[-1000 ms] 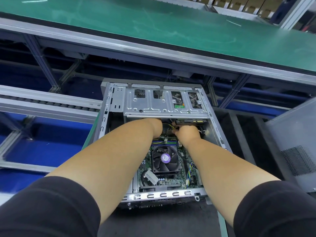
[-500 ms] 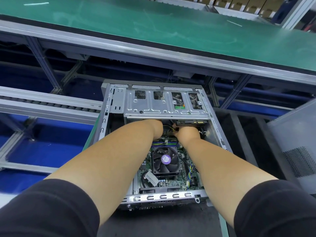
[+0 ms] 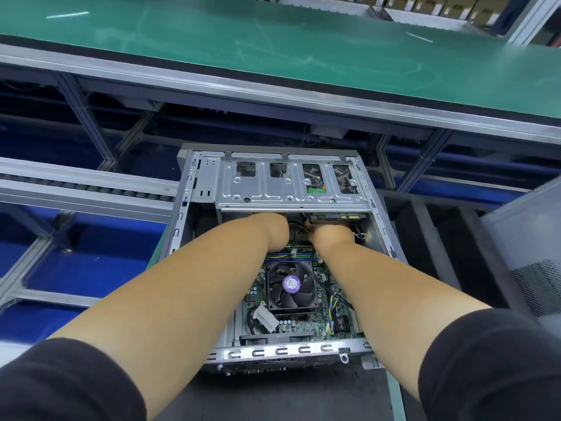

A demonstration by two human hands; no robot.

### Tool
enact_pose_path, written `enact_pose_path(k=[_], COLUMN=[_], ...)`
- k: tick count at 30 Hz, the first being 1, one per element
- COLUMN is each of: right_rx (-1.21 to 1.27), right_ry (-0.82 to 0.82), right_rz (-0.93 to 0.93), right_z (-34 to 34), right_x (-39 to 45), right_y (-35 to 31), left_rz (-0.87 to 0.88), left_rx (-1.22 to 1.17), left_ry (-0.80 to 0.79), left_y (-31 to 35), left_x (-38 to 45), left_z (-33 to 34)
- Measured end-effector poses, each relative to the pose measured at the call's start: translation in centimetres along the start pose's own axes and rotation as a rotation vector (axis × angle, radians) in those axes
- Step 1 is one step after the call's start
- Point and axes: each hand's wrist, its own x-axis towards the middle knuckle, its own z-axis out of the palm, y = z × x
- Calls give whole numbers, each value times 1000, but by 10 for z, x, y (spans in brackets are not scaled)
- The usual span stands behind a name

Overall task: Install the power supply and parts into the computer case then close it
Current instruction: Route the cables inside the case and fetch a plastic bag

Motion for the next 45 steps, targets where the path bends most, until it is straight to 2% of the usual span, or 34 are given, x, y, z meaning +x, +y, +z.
enact_pose_path(k=[11, 18, 21, 25, 31, 34, 37, 40, 45], right_rx=[-18, -29, -33, 28, 76, 38, 114, 232, 557], right_ry=[-20, -20, -40, -48, 34, -4, -31, -47, -25], right_rz=[-6, -39, -83, -148, -214, -203, -145, -173, -223], right_z=[-10, -12, -16, -16, -21, -22, -23, -20, -11], right_x=[-9, -23, -30, -36, -45, -48, -50, -48, -50], right_y=[-7, -9, -12, -17, -17, -15, -16, -17, -22], left_rz=[-138, -113, -117, -168, -147, -158, -196, -219, -269], left_rx=[41, 14, 2, 88, 127, 156, 95, 42, -36], left_ry=[-64, 136, 151, 100, -15, -38, 32, 78, 64], left_y=[3, 0, -1, 3, 8, 6, 1, -3, -4], left_x=[-48, -66, -68, -61, -55, -54, -51, -48, -47], left_z=[3, 4, 7, 9, 5, 6, 8, 10, 4])
